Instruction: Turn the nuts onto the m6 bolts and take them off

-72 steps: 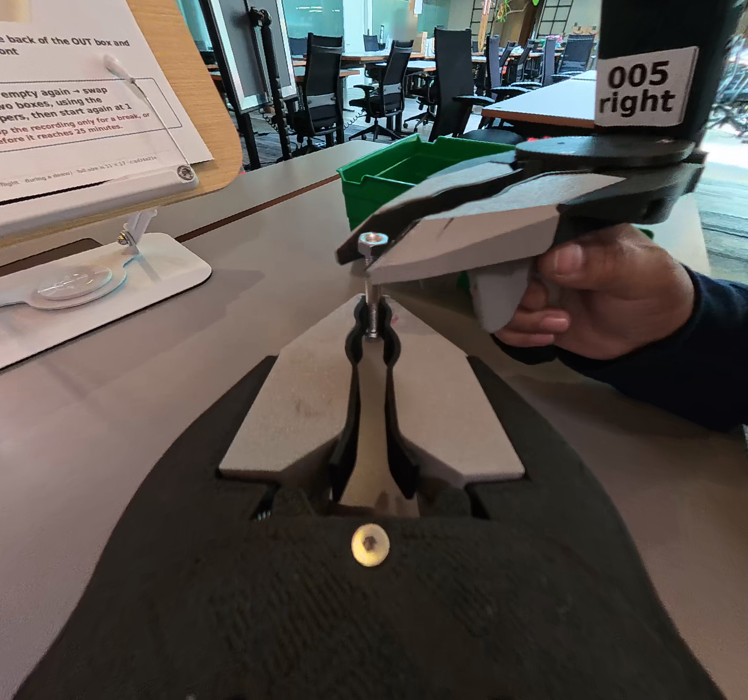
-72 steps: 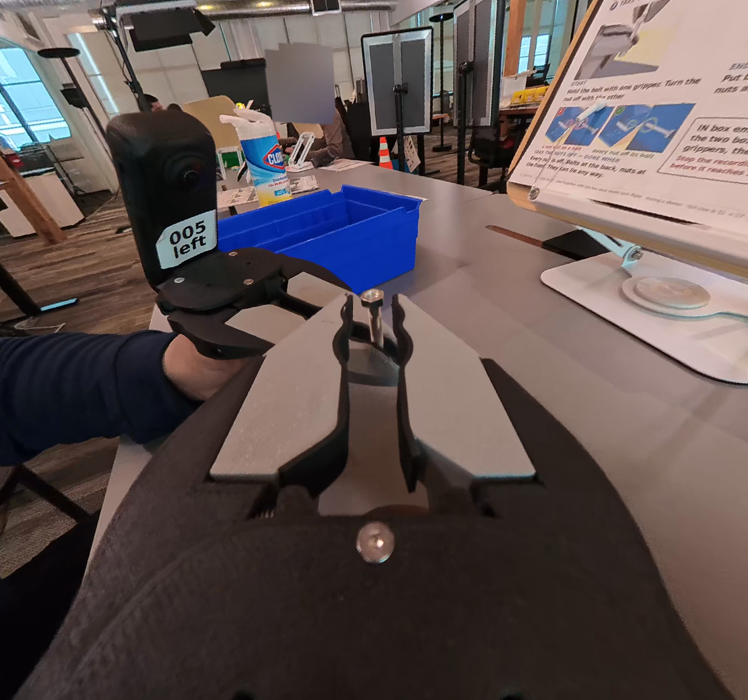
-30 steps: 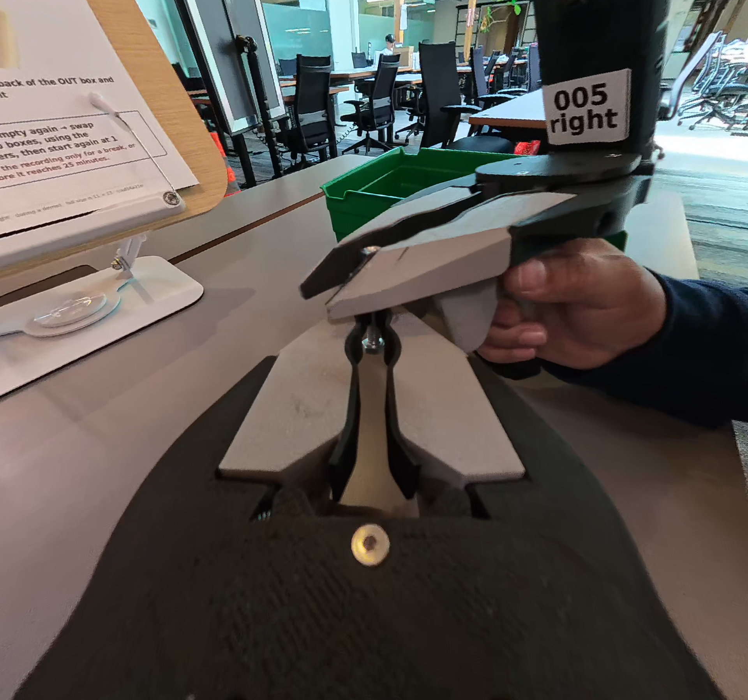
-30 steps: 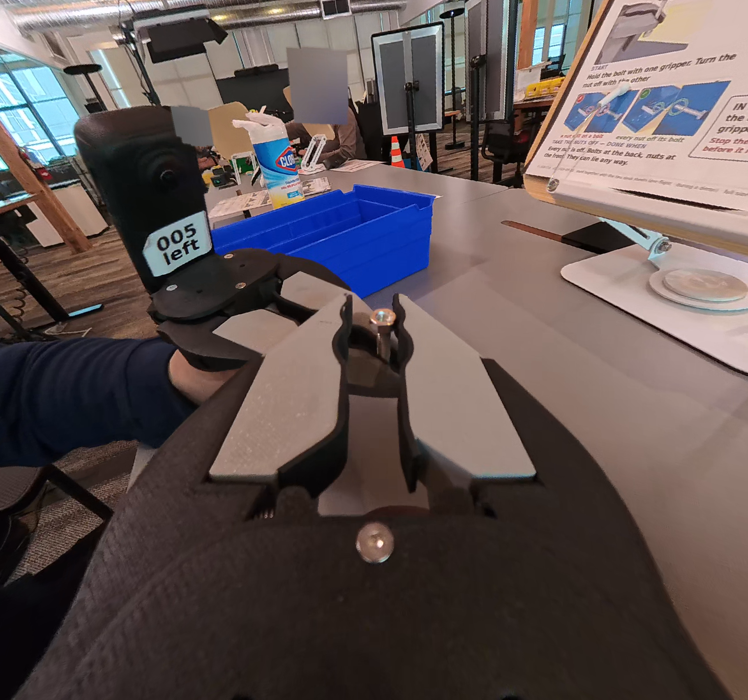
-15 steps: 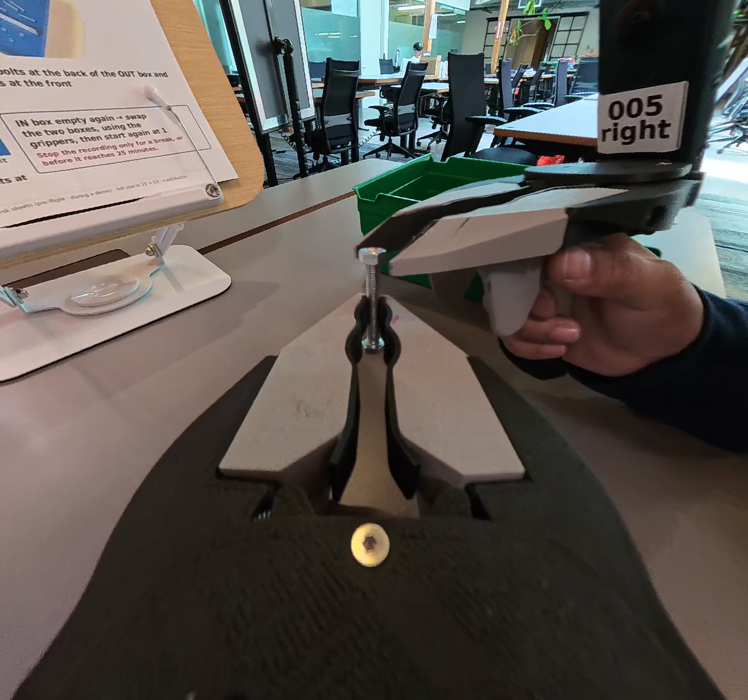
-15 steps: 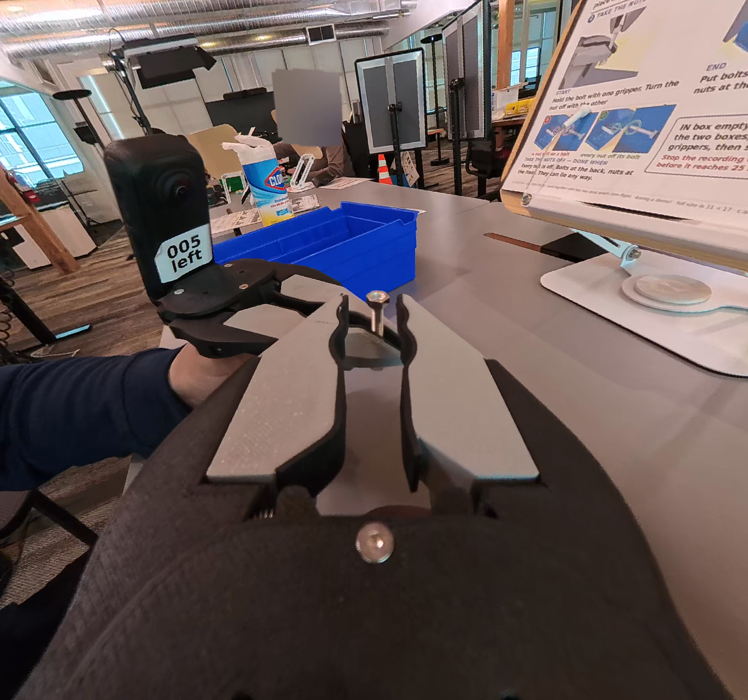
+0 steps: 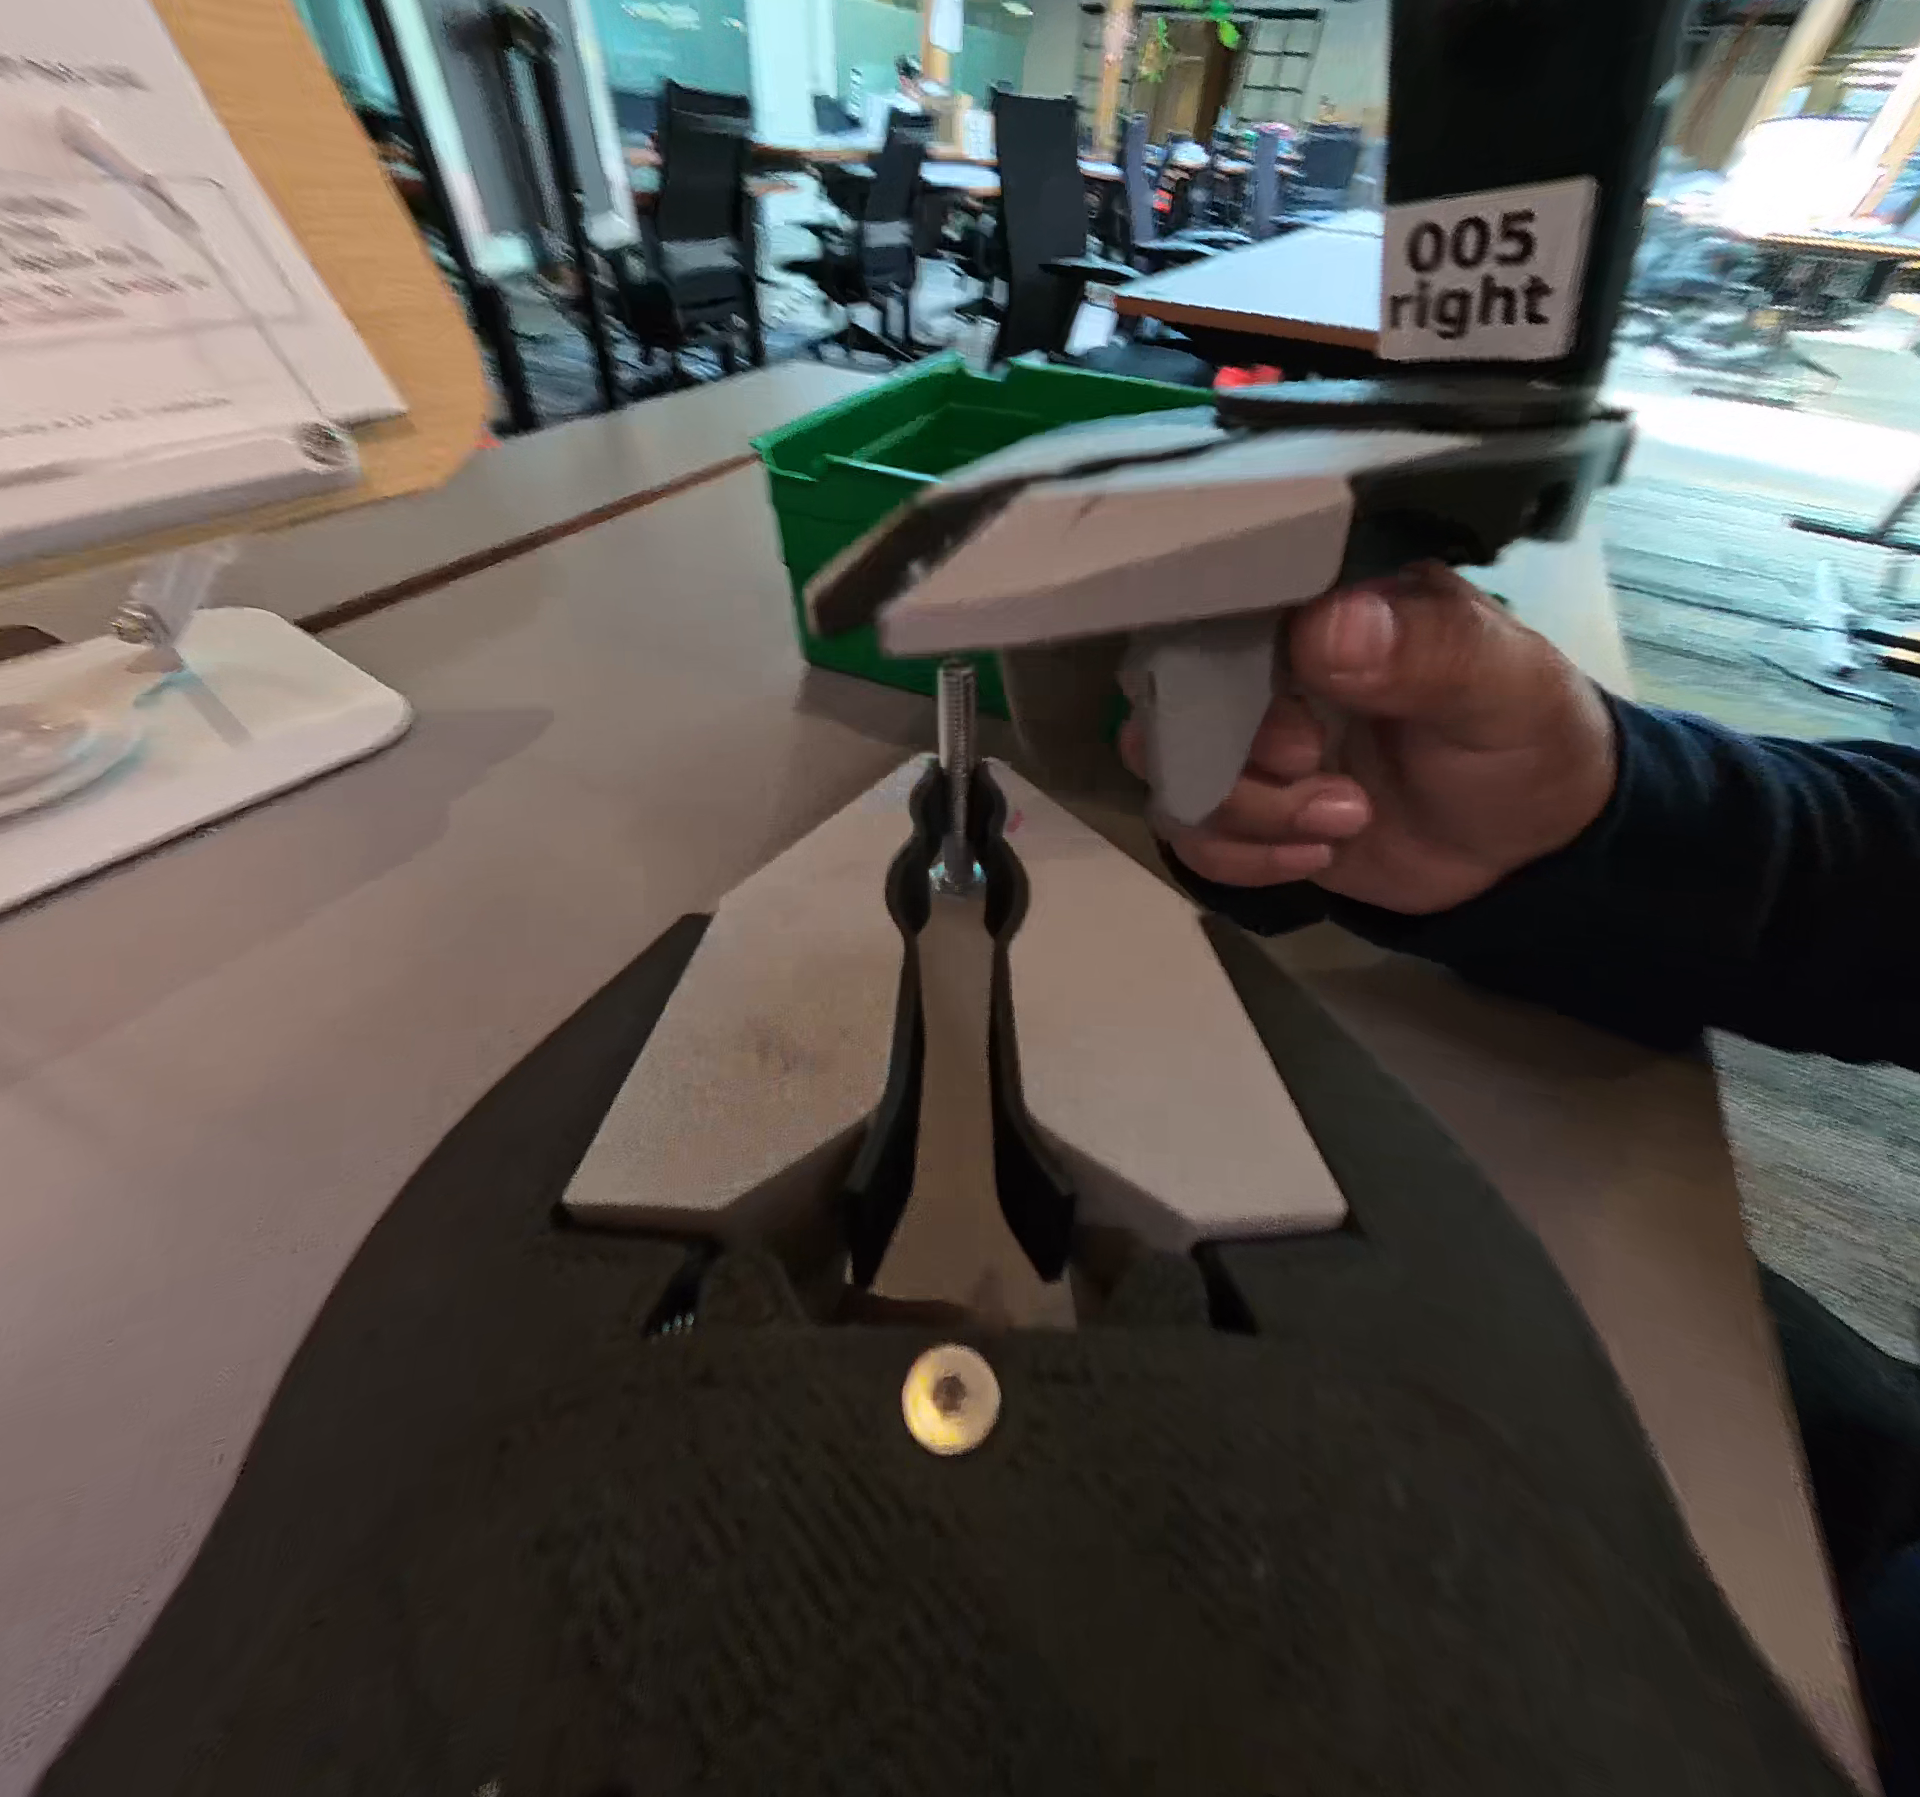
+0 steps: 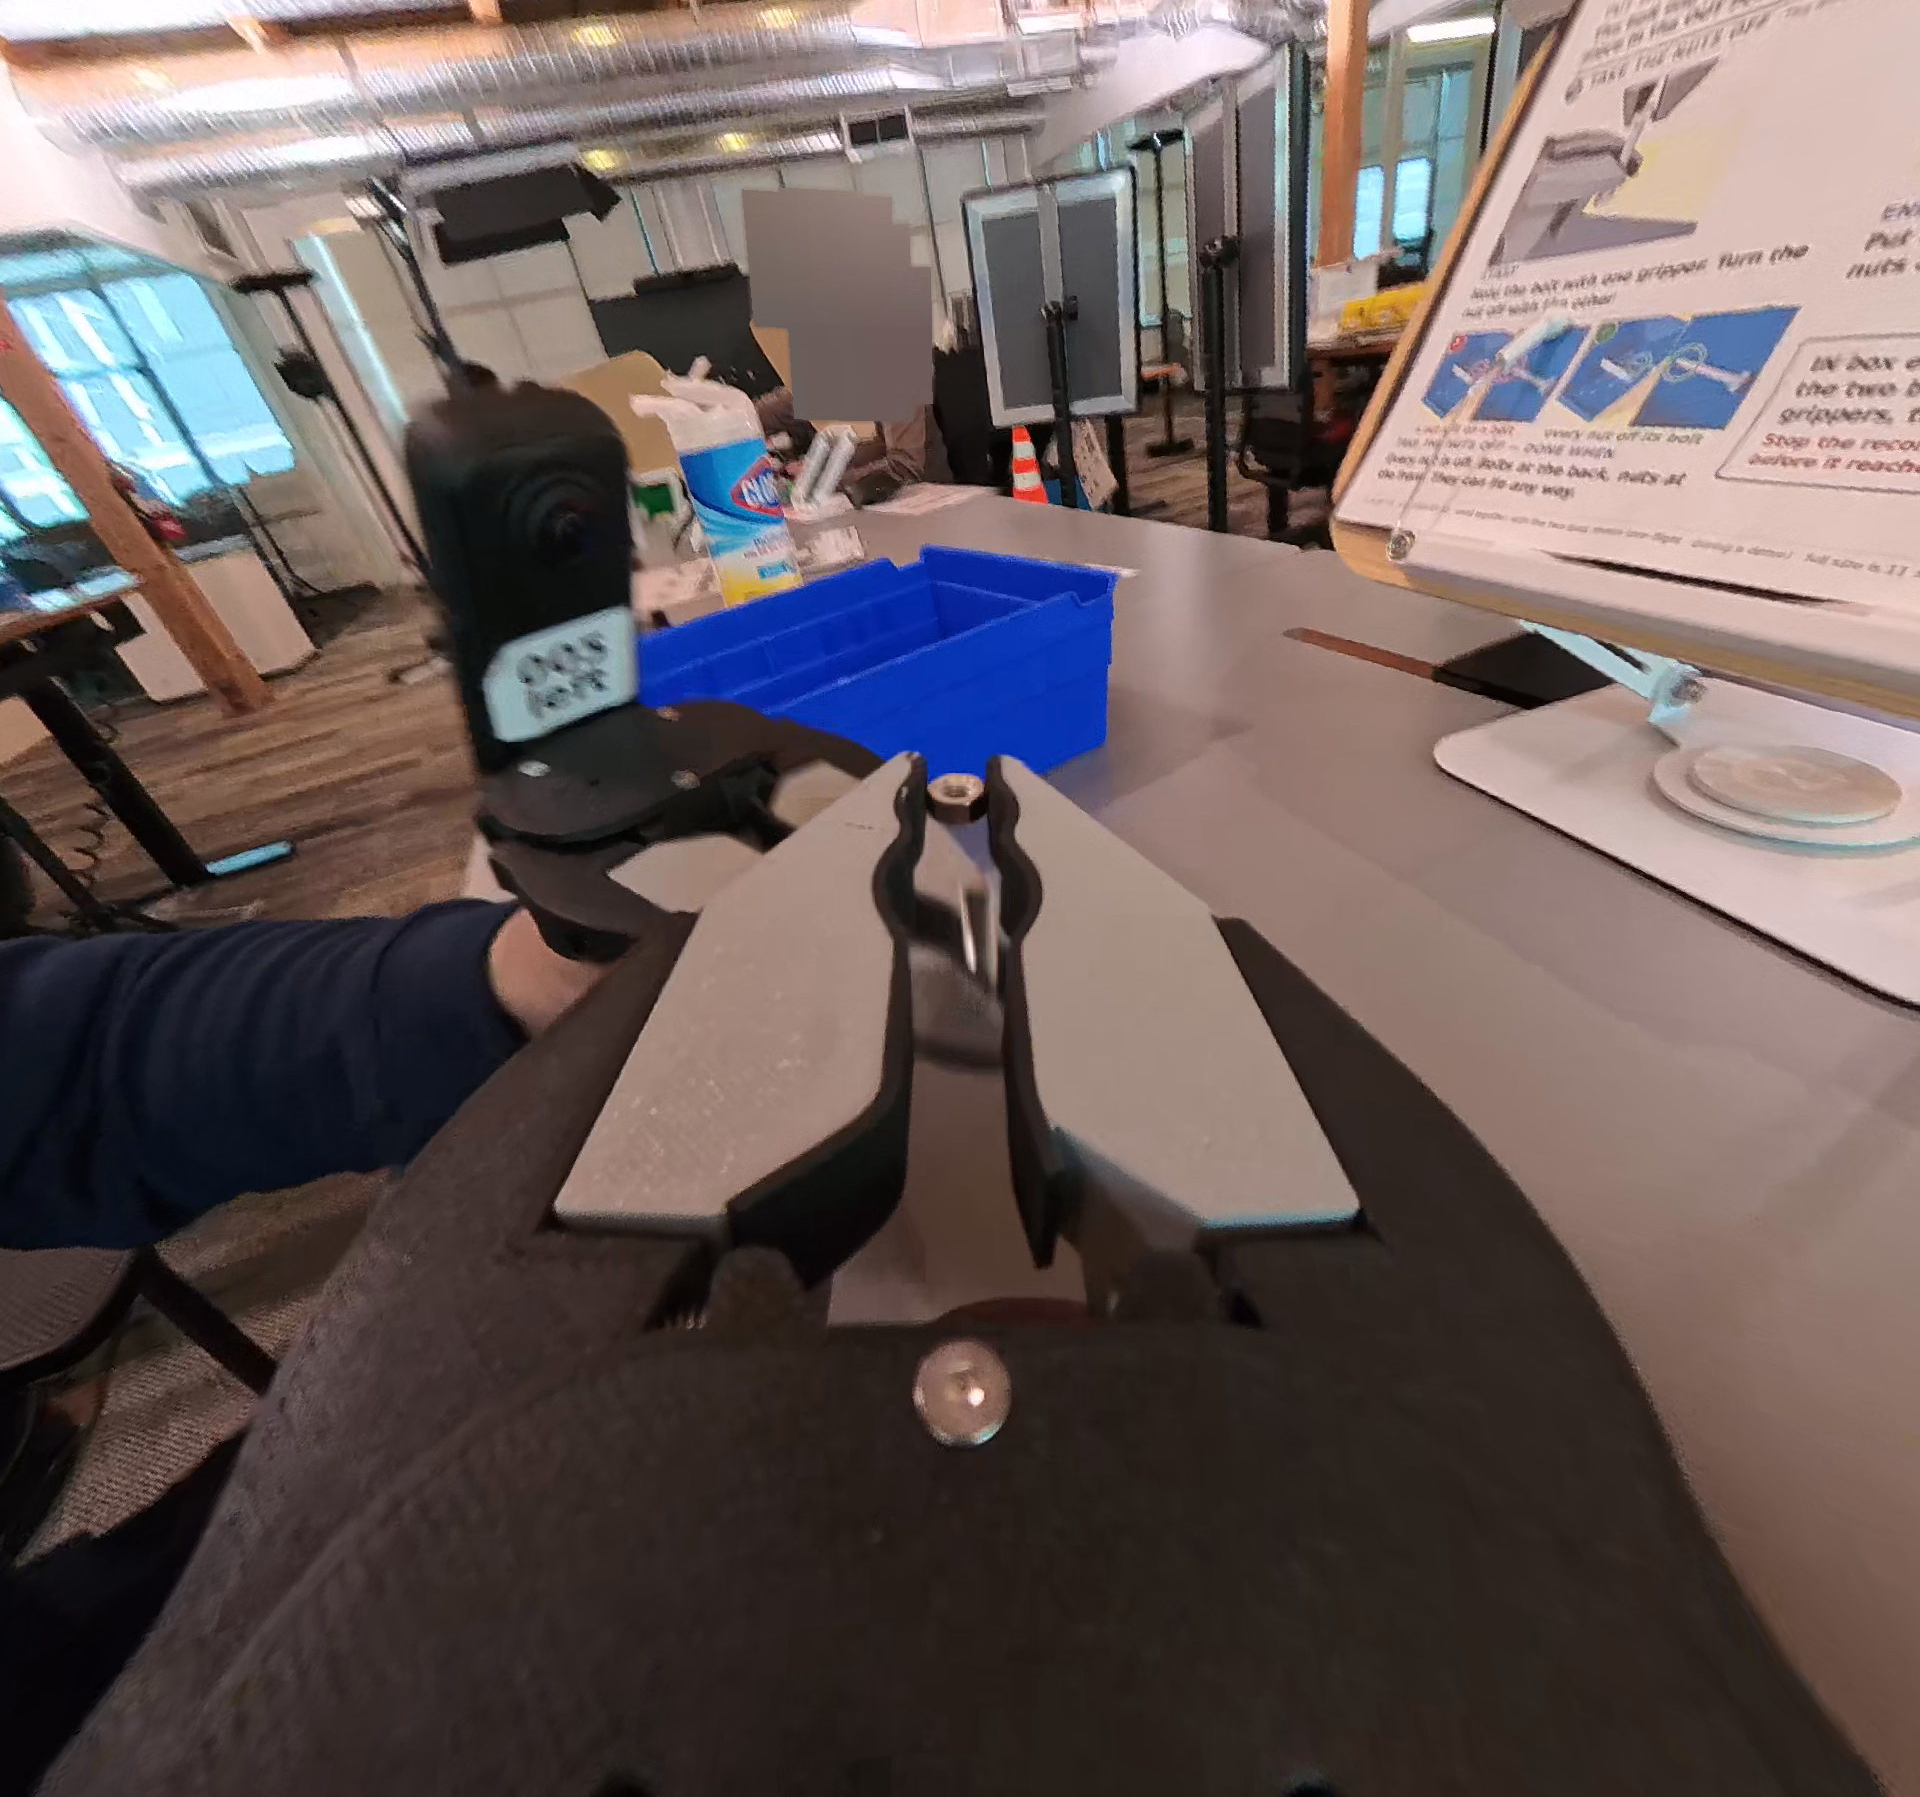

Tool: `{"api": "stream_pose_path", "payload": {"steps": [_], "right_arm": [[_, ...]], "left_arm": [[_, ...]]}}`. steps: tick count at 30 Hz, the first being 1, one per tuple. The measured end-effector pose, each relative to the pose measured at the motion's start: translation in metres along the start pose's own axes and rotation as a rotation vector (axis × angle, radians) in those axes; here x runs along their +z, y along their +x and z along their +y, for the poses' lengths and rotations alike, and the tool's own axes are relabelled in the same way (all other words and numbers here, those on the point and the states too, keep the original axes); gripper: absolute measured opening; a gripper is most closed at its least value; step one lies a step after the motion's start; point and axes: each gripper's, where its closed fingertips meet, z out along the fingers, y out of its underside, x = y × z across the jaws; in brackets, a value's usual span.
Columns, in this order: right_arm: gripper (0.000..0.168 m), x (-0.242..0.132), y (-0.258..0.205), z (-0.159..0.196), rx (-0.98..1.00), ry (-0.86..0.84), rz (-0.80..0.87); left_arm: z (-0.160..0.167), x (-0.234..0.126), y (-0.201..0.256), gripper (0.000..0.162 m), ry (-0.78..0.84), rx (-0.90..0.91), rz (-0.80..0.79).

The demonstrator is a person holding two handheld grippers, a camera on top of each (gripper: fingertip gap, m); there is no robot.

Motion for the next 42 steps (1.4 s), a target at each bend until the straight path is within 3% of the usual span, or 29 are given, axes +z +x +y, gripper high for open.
{"api": "stream_pose_path", "payload": {"steps": [2, 5, 11, 15, 18, 21, 24, 28, 31, 33, 36, 39, 42], "right_arm": [[0.008, -0.004, -0.002, -0.008, 0.031, 0.040, -0.026], [0.008, -0.010, 0.004, -0.015, -0.007, 0.067, 0.015], [0.007, -0.015, -0.020, -0.024, -0.102, 0.057, 0.010], [0.007, -0.069, -0.046, -0.075, -0.203, 0.119, 0.121], [0.008, -0.134, -0.014, -0.101, -0.317, 0.031, 0.357], [0.008, -0.204, 0.055, -0.078, -0.302, -0.209, 0.633], [0.008, -0.252, 0.096, -0.019, -0.126, -0.433, 0.723], [0.008, -0.272, 0.106, 0.061, 0.107, -0.681, 0.682], [0.021, -0.283, 0.107, 0.080, 0.118, -0.815, 0.726], [0.027, -0.278, 0.106, 0.066, 0.101, -0.769, 0.740], [0.025, -0.245, 0.088, 0.017, 0.058, -0.527, 0.677], [0.023, -0.194, 0.045, -0.023, -0.044, -0.374, 0.520], [0.024, -0.131, 0.001, -0.025, -0.097, -0.383, 0.340]], "left_arm": [[0.009, 0.004, 0.004, 0.002, -0.042, -0.032, 0.033], [0.019, 0.007, -0.009, 0.002, -0.084, 0.049, -0.053], [0.013, 0.003, -0.021, 0.002, -0.044, 0.043, -0.104], [0.018, 0.003, -0.023, 0.002, -0.071, -0.008, -0.092], [0.014, 0.001, -0.020, 0.002, -0.060, 0.010, -0.091], [0.010, 0.001, -0.012, 0.002, -0.045, -0.005, -0.051], [0.009, 0.001, -0.008, 0.002, -0.039, -0.008, -0.033], [0.008, 0.002, -0.004, 0.002, -0.027, 0.001, -0.010], [0.012, 0.004, -0.005, 0.002, -0.037, 0.007, -0.007], [0.014, 0.005, -0.003, 0.002, -0.041, -0.007, 0.008], [0.013, 0.006, -0.001, 0.002, -0.031, -0.026, 0.024], [0.012, 0.006, 0.004, 0.002, -0.024, -0.015, 0.039], [0.006, 0.006, 0.017, 0.002, 0.014, 0.005, 0.094]]}}
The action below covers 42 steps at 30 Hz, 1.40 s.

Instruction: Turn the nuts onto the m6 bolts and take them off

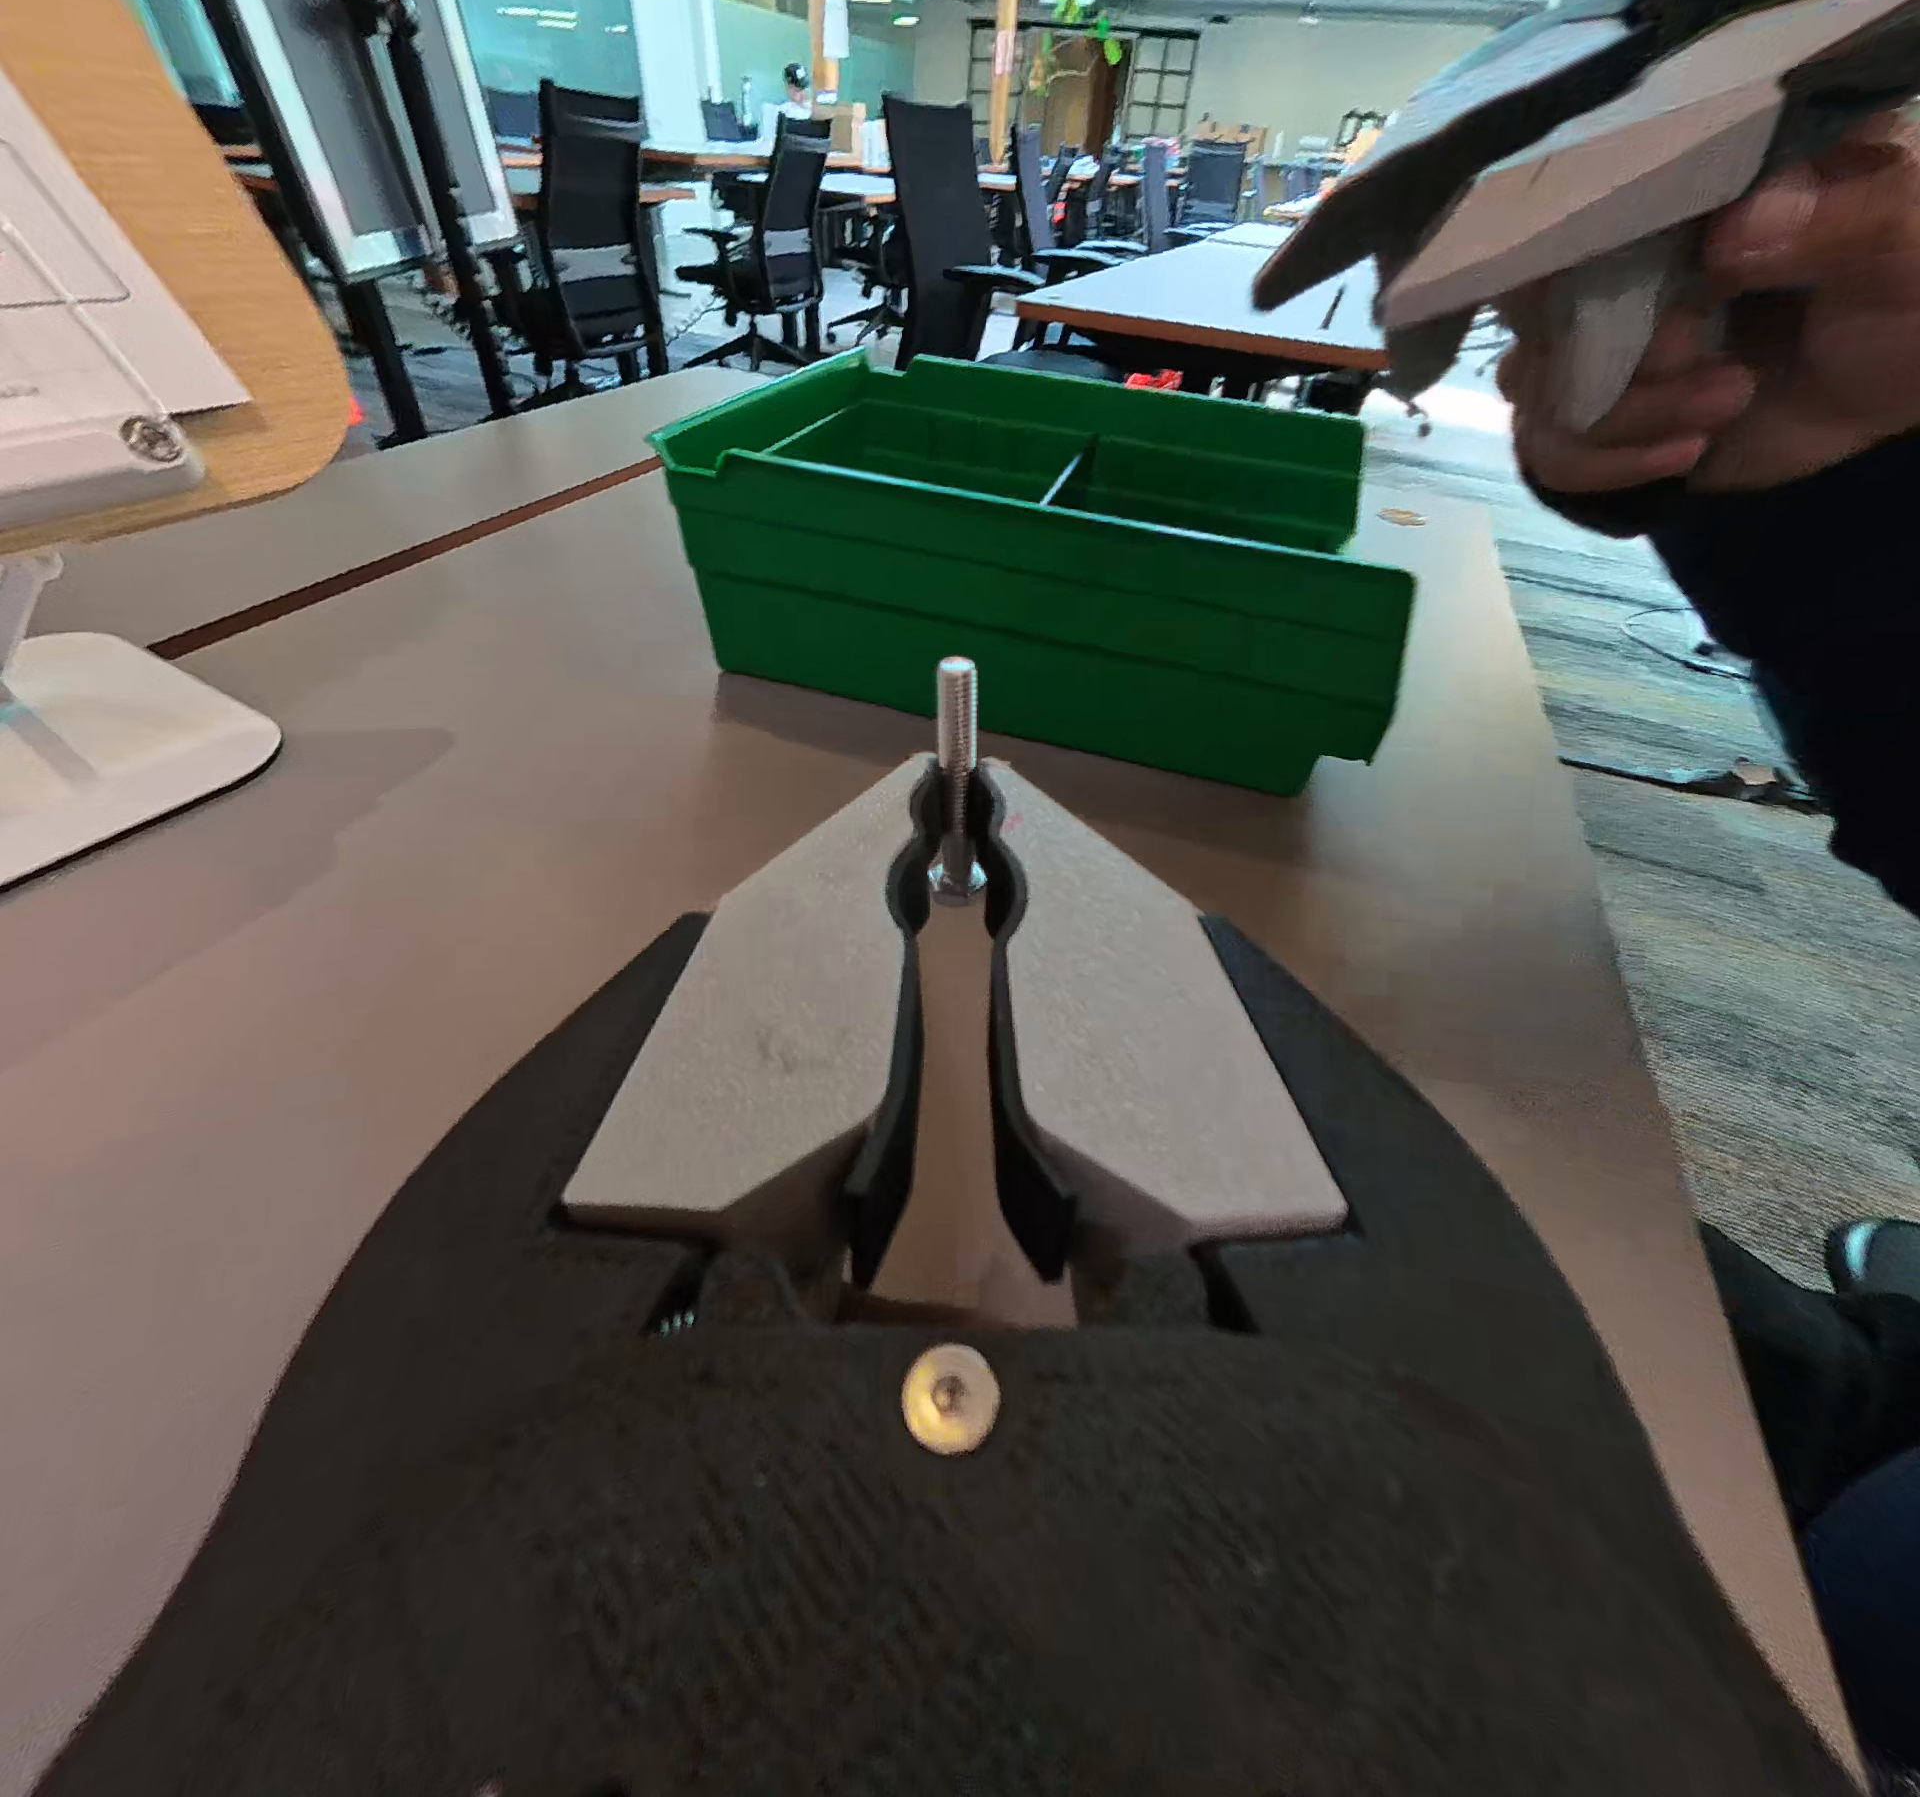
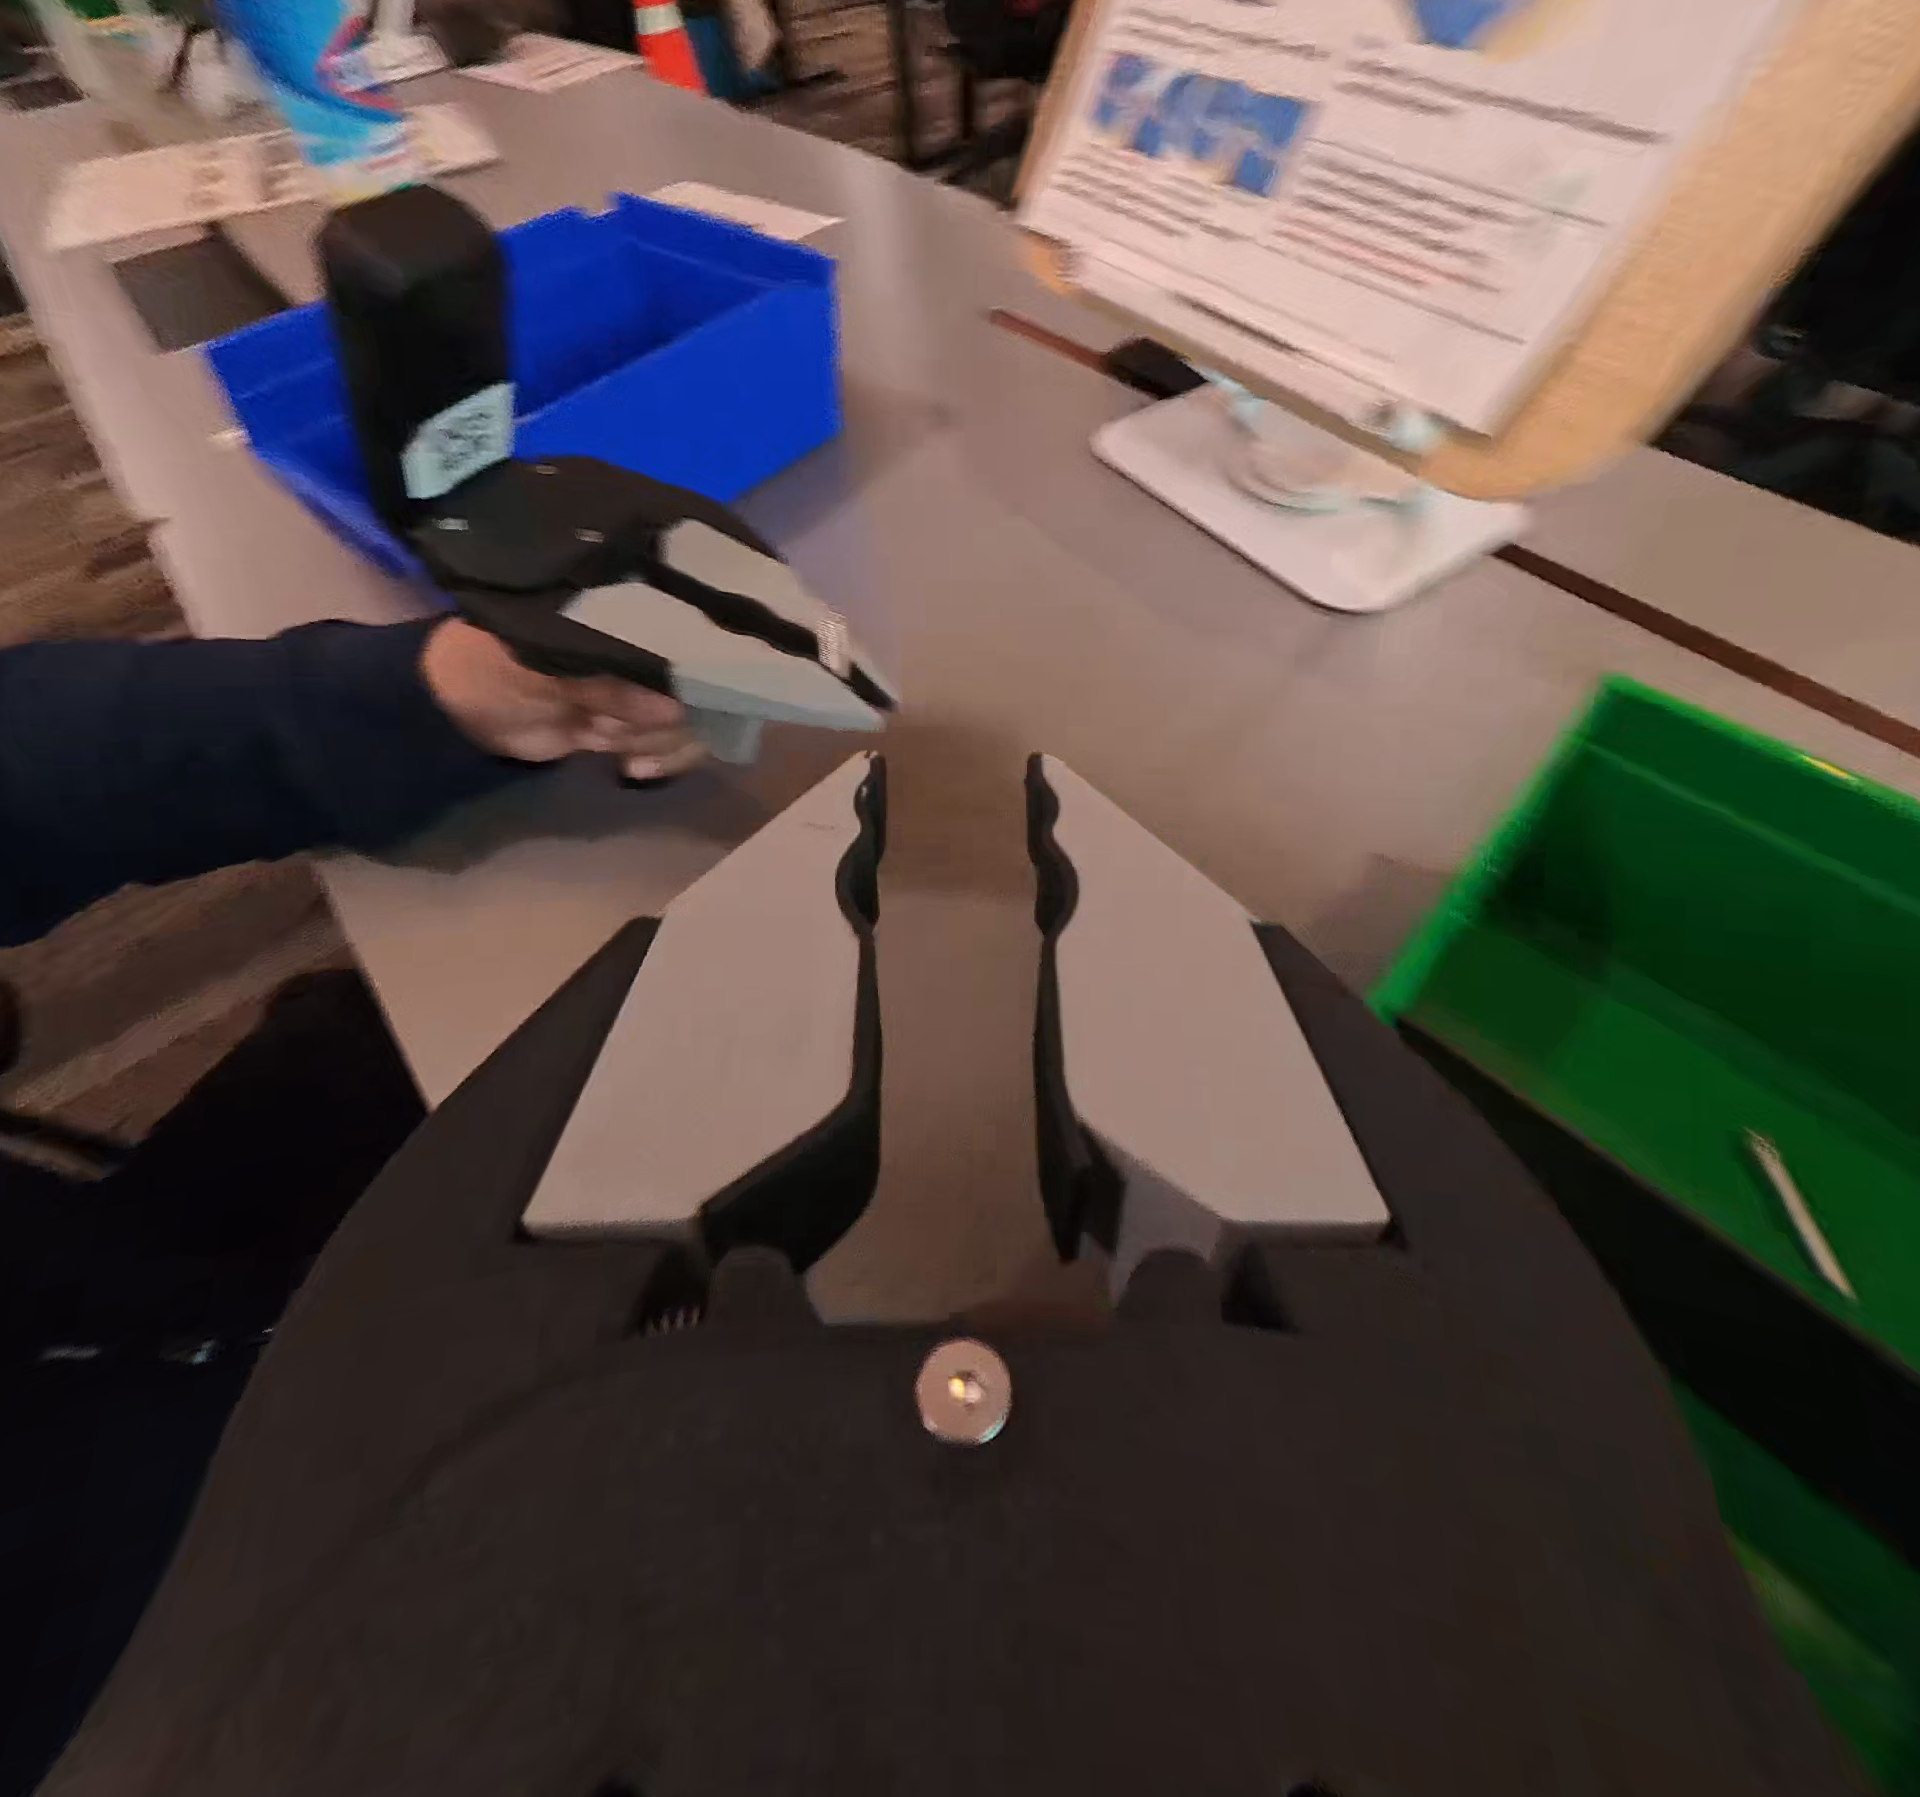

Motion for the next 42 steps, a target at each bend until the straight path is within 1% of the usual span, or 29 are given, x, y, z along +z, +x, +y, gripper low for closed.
{"api": "stream_pose_path", "payload": {"steps": [2, 3, 6, 8, 9, 10, 12, 14, 15, 17, 18, 20, 22, 23, 25, 27, 28, 29, 30, 32, 35, 37, 39, 42], "right_arm": [[0.028, 0.031, -0.030, -0.007, -0.025, -0.010, -0.073], [0.026, 0.046, -0.038, -0.008, -0.037, -0.015, -0.089], [0.023, 0.084, -0.042, 0.002, -0.041, -0.078, -0.084], [0.013, 0.100, -0.043, 0.010, -0.028, -0.099, -0.111], [0.006, 0.105, -0.043, 0.012, -0.026, -0.103, -0.128], [0.002, 0.108, -0.042, 0.011, -0.016, -0.087, -0.130], [0.002, 0.110, -0.041, 0.010, -0.012, -0.072, -0.144], [0.002, 0.108, -0.040, 0.005, -0.005, -0.042, -0.138], [0.002, 0.105, -0.033, 0.003, -0.010, -0.029, -0.101], [0.002, 0.096, -0.019, -0.002, -0.030, -0.021, -0.032], [0.002, 0.089, -0.008, -0.006, -0.037, -0.008, 0.017], [0.002, 0.067, 0.023, -0.020, -0.069, 0.014, 0.141], [0.002, 0.039, 0.064, -0.034, -0.097, 0.019, 0.281], [0.002, 0.025, 0.091, -0.038, -0.115, 0.005, 0.373], [0.002, 0.005, 0.142, -0.028, -0.091, -0.093, 0.482], [0.002, -0.003, 0.180, -0.008, -0.023, -0.179, 0.516], [0.009, -0.005, 0.193, 0.003, 0.012, -0.217, 0.522], [0.022, -0.007, 0.203, 0.009, 0.039, -0.232, 0.536], [0.028, -0.008, 0.208, 0.012, 0.057, -0.234, 0.546], [0.030, -0.007, 0.199, 0.007, 0.067, -0.201, 0.516], [0.034, 0.006, 0.151, -0.021, -0.001, -0.088, 0.409], [0.041, 0.025, 0.106, -0.037, -0.057, -0.036, 0.291], [0.048, 0.048, 0.062, -0.044, -0.093, -0.021, 0.174], [0.048, 0.084, 0.015, -0.045, -0.116, -0.010, 0.063]], "left_arm": [[-0.004, 0.000, 0.008, 0.002, 0.021, 0.020, 0.024], [-0.005, 0.000, 0.009, 0.002, 0.023, 0.033, 0.025], [-0.005, -0.001, 0.011, 0.002, 0.018, 0.064, 0.015], [-0.007, -0.002, 0.010, 0.002, 0.024, 0.063, 0.007], [-0.006, -0.002, 0.008, 0.002, 0.018, 0.054, -0.002], [-0.004, -0.002, 0.004, 0.002, 0.003, 0.048, -0.018], [-0.005, -0.003, 0.002, 0.002, 0.004, 0.034, -0.025], [-0.009, -0.004, 0.001, 0.003, 0.030, 0.025, -0.037], [-0.009, -0.004, 0.000, 0.005, 0.027, 0.020, -0.046], [-0.014, -0.004, 0.000, 0.023, 0.056, 0.005, -0.046], [-0.016, -0.006, -0.002, 0.027, 0.066, -0.002, -0.057], [-0.014, -0.006, -0.009, 0.034, 0.046, -0.003, -0.101], [-0.008, -0.005, -0.014, 0.042, 0.014, -0.017, -0.117], [-0.005, -0.003, -0.014, 0.041, -0.003, -0.029, -0.110], [0.003, 0.000, -0.013, 0.041, -0.040, -0.039, -0.104], [0.010, 0.003, -0.014, 0.040, -0.074, -0.027, -0.113], [0.014, 0.004, -0.015, 0.040, -0.087, -0.019, -0.118], [0.016, 0.004, -0.016, 0.040, -0.098, -0.016, -0.124], [0.019, 0.005, -0.017, 0.040, -0.109, -0.016, -0.126], [0.022, 0.005, -0.020, 0.039, -0.122, -0.026, -0.137], [0.022, 0.004, -0.024, 0.039, -0.121, -0.047, -0.145], [0.022, 0.004, -0.025, 0.039, -0.118, -0.059, -0.144], [0.022, 0.004, -0.026, 0.038, -0.115, -0.059, -0.142], [0.021, 0.003, -0.026, 0.038, -0.118, -0.053, -0.143]]}}
